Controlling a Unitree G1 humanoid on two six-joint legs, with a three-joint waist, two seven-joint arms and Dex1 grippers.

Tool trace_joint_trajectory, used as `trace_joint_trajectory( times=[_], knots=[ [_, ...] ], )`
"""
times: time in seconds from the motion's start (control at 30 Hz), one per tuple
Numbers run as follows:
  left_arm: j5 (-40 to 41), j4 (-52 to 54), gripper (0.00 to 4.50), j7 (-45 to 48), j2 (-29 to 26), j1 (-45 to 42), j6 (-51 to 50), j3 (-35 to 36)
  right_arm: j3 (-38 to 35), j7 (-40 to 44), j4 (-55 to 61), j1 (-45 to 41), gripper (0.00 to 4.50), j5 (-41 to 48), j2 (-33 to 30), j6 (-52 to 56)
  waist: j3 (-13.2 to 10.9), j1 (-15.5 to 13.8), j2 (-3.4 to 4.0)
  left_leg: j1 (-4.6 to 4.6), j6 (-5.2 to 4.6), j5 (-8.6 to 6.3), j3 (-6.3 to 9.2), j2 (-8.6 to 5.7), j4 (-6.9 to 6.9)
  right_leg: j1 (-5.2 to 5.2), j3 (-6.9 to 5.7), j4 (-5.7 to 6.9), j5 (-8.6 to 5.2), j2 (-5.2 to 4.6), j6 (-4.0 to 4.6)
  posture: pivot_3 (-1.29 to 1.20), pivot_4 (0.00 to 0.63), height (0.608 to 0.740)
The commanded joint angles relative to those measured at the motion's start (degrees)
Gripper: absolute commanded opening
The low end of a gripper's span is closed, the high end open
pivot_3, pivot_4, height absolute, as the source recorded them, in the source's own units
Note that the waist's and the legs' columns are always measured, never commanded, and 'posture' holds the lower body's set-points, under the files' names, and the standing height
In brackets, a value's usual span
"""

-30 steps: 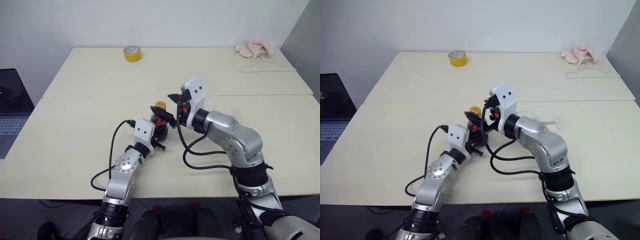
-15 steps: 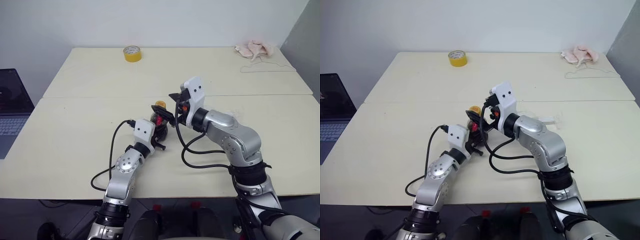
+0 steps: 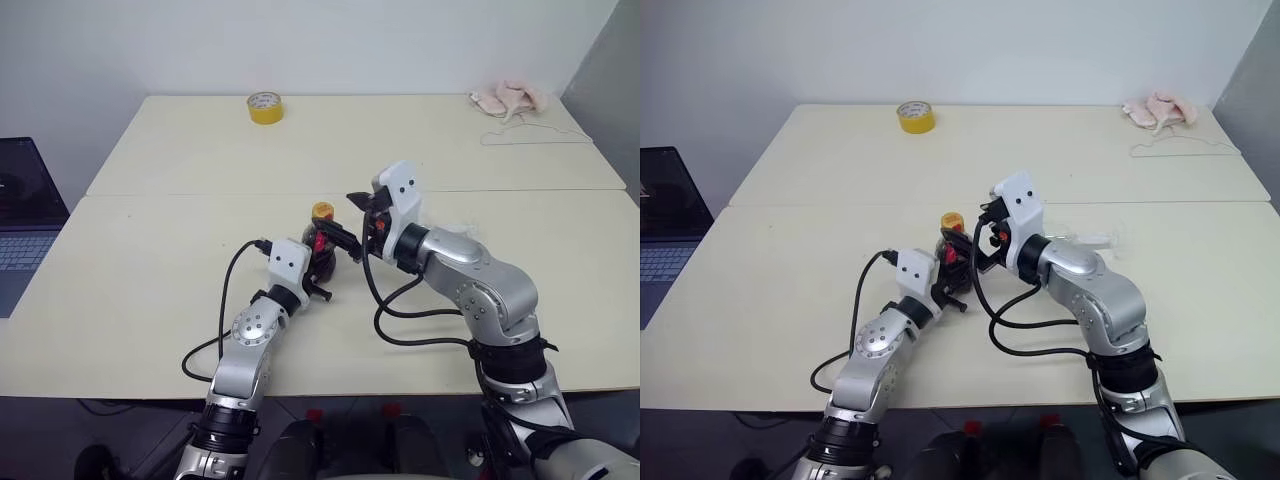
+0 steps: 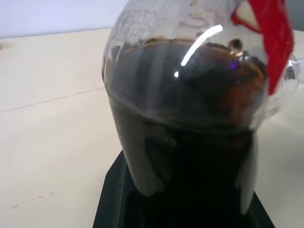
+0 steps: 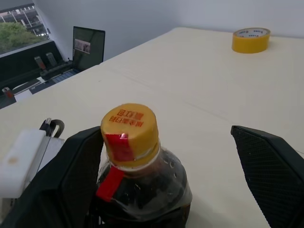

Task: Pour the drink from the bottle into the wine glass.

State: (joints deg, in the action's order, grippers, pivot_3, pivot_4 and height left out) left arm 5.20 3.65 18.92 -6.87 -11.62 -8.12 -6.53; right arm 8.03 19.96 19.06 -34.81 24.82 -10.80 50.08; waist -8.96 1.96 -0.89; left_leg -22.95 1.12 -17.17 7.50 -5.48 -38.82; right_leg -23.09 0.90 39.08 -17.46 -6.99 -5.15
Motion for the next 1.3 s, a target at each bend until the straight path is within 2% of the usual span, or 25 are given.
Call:
trace_joint_trajectory(
  times=[0.03, 0.17, 0.27, 0.33, 0.8, 1.13, 1.3],
  knots=[
    [0.28, 1.23, 0.76, -0.02, -0.16, -0.42, 2.26, 0.77, -2.54, -0.95, 1.17, 0.12, 4.50, -0.42, -1.01, 0.08, 0.00, 0.00, 0.00, 0.00, 0.00, 0.00, 0.00, 0.00, 0.00, 0.01, 0.00, 0.00, 0.00, 0.00, 0.00, 0.00, 0.150, 0.740],
    [0.21, 1.11, 0.76, 0.04, -0.25, -0.49, 2.26, 0.76, -2.32, -0.59, 1.60, 0.29, 4.50, 0.20, -1.06, -0.18, 0.00, -0.01, 0.00, 0.00, 0.00, 0.00, 0.00, 0.00, 0.00, 0.00, 0.00, 0.00, 0.00, 0.00, 0.00, 0.00, 0.150, 0.740],
    [0.14, 1.08, 0.76, 0.06, -0.27, -0.43, 2.24, 0.74, -2.26, 1.20, 2.97, 0.80, 3.87, 1.81, -1.43, -0.66, 0.00, -0.01, 0.00, 0.00, 0.00, 0.00, 0.00, 0.00, 0.00, 0.00, 0.00, 0.00, 0.00, 0.00, 0.00, 0.00, 0.150, 0.740],
    [0.11, 1.05, 0.76, 0.07, -0.26, -0.46, 2.23, 0.74, -2.23, 2.17, 3.81, 0.98, 3.27, 2.66, -1.64, -0.58, 0.00, -0.03, 0.00, -0.01, 0.00, 0.00, 0.00, -0.01, 0.00, 0.01, 0.01, -0.01, 0.00, 0.00, 0.00, 0.00, 0.150, 0.740],
    [-0.06, 0.66, 0.76, 0.04, -0.20, -0.71, 2.49, 0.63, -1.96, 3.12, 4.20, 0.87, 3.26, 3.80, -2.47, 0.75, 0.00, -0.03, 0.00, -0.01, 0.00, 0.00, -0.01, 0.00, 0.00, 0.03, 0.00, 0.00, 0.00, 0.00, 0.00, 0.00, 0.150, 0.740],
    [-0.05, 0.65, 0.76, 0.06, -0.38, -0.44, 2.82, 0.68, -4.52, 12.11, 6.85, 2.15, 3.26, 9.29, -10.95, 1.40, 0.00, -0.12, 0.00, -0.01, 0.00, 0.00, 0.00, 0.01, 0.00, 0.12, -0.01, -0.02, 0.00, 0.01, 0.00, 0.00, 0.150, 0.740],
    [-0.05, 0.63, 0.76, 0.17, -0.47, -0.54, 2.82, 0.57, -4.95, 10.32, 6.39, -0.49, 3.26, 10.16, -9.17, 1.46, 0.00, -0.12, -0.01, -0.01, 0.00, 0.00, 0.00, 0.01, 0.00, 0.13, -0.01, -0.02, 0.00, 0.00, 0.00, 0.00, 0.150, 0.740]
  ],
)
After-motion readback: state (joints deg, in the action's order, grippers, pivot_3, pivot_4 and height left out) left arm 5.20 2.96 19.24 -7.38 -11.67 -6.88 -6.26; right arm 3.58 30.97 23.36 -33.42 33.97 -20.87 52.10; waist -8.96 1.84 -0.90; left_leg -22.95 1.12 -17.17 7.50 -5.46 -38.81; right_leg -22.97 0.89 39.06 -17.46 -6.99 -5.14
